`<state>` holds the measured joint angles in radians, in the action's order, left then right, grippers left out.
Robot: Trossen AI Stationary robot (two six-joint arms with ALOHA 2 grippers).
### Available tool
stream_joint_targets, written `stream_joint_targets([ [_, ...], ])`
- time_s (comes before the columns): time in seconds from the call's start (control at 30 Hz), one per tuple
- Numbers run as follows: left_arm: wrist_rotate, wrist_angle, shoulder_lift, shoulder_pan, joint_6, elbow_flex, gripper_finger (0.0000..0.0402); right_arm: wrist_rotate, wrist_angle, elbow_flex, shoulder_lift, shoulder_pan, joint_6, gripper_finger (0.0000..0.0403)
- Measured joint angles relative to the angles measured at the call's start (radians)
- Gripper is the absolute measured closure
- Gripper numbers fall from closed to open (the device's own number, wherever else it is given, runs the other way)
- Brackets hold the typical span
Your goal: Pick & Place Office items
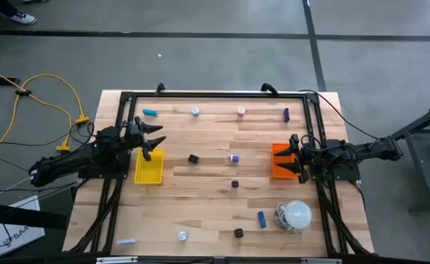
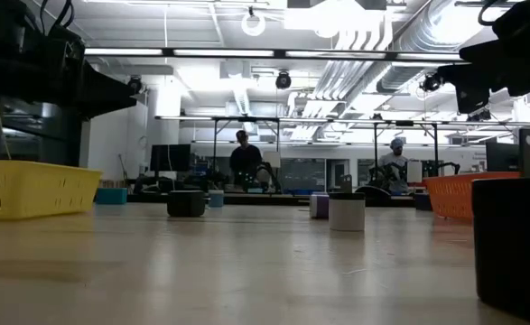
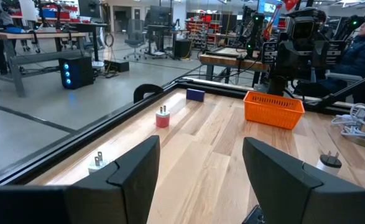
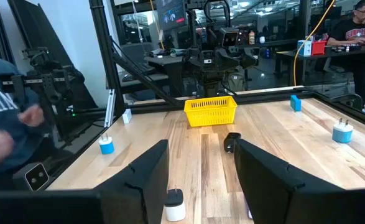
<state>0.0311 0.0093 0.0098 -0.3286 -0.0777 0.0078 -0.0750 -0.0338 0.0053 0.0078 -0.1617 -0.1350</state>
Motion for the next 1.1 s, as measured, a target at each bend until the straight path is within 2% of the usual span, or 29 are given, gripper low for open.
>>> stream_joint_targets([
  [0.87, 0.000, 0.010, 0.000, 0.000, 0.000, 0.000, 0.0177, 0.000, 0.000, 0.000, 0.000, 0.000, 0.000, 0.0233],
  [1.1, 0.000, 0.099, 0.000, -0.001, 0.009, 0.000, 0.0177, 0.000, 0.000, 0.000, 0.000, 0.000, 0.000, 0.0233],
])
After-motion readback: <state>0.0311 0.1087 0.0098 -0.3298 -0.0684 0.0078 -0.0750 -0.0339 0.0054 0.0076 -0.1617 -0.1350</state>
